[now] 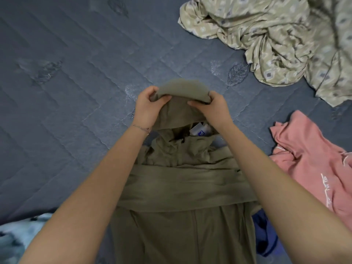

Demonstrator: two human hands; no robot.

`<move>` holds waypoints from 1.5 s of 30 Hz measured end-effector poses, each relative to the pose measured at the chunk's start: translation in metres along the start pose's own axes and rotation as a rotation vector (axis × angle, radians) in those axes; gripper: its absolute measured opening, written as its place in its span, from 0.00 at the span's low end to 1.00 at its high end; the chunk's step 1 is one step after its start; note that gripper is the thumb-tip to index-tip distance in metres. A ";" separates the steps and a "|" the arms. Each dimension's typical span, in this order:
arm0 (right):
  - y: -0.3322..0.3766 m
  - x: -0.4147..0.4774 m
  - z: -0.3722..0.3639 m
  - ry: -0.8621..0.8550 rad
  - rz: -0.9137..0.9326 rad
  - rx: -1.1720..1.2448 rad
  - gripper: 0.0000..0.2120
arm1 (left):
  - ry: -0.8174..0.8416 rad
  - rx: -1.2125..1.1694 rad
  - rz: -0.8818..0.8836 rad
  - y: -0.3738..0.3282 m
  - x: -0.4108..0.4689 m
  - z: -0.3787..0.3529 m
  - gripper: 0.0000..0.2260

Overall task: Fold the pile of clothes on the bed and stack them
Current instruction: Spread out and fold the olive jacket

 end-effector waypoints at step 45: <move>-0.231 -0.257 -0.050 0.373 0.142 -0.769 0.42 | 0.101 1.204 0.064 0.236 -0.279 -0.037 0.35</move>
Point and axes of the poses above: each hand's wrist, its own x-axis towards the middle knuckle, its own z-axis out of the back of the hand, y = z × x, the point moved 3 cm from there along x, towards the middle knuckle, and after that the axes turned 1 degree about -y, right-handed, at the moved point
